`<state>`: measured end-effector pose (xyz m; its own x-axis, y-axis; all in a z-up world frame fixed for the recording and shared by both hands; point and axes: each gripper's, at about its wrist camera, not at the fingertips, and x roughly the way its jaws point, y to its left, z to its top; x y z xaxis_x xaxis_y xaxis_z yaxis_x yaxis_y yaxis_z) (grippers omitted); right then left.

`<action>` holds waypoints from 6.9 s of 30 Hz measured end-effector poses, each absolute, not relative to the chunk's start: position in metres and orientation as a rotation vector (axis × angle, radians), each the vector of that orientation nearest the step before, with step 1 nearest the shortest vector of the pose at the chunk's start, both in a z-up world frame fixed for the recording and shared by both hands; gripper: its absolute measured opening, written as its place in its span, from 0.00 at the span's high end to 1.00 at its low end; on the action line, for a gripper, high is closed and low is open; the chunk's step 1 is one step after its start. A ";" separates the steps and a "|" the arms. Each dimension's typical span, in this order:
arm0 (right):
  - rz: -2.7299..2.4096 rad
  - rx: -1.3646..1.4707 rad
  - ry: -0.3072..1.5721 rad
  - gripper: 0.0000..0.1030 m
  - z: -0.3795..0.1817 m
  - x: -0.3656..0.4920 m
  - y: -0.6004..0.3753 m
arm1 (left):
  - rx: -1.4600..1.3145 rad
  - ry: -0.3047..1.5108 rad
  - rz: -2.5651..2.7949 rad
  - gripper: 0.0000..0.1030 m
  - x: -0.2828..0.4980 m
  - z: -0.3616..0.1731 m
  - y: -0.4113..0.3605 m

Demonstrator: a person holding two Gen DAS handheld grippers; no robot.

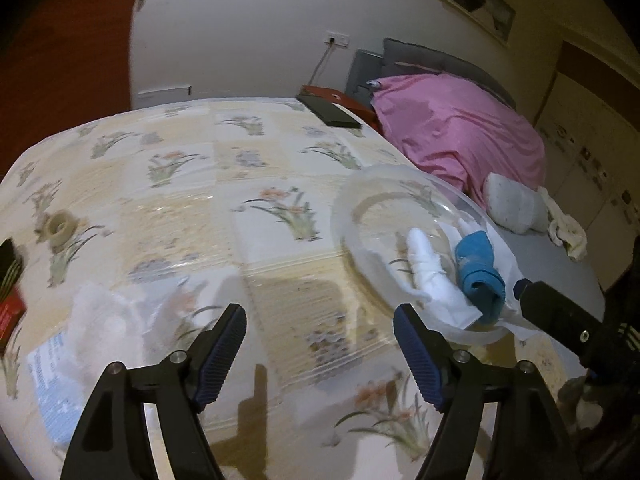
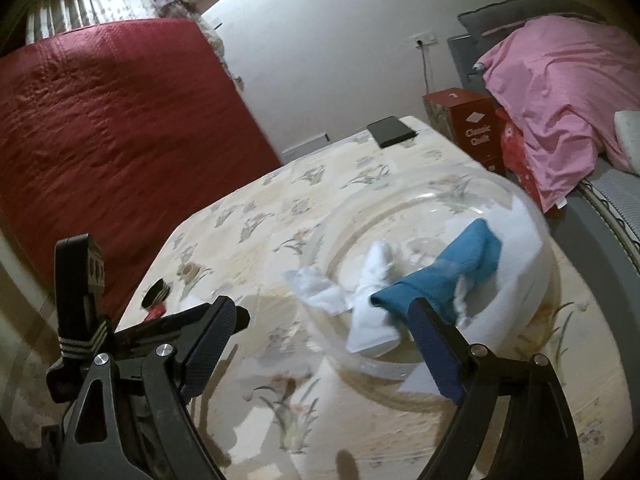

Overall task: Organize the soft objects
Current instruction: 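Move both open grippers away from the bowl back to the pile, then lower the right gripper onto the white mesh bag and close on it, then lift the white mesh bag with the right gripper, then carry the mesh bag toward the bowl while left gripper grasps the white printed packet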

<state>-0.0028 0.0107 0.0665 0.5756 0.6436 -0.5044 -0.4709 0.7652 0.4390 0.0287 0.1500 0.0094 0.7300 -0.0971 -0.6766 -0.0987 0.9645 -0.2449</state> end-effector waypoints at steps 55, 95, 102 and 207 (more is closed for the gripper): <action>0.953 0.158 1.036 0.16 0.026 -0.005 0.243 | -0.462 0.700 0.293 0.15 -0.096 -0.026 0.288; 0.823 0.048 0.920 0.82 0.032 0.000 0.223 | -0.481 0.713 0.276 0.13 -0.090 -0.028 0.291; 0.856 0.104 0.982 0.75 0.023 0.003 0.217 | -0.482 0.709 0.282 0.13 -0.089 -0.026 0.292; 0.459 0.202 0.706 0.59 0.060 0.043 0.026 | -0.296 0.723 0.228 0.49 -0.030 0.013 0.215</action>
<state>0.0425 0.0265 0.0602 0.6668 0.4707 -0.5778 -0.3370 0.8820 0.3295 -0.0295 0.2154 0.0130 0.7282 0.1021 -0.6777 -0.3046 0.9340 -0.1866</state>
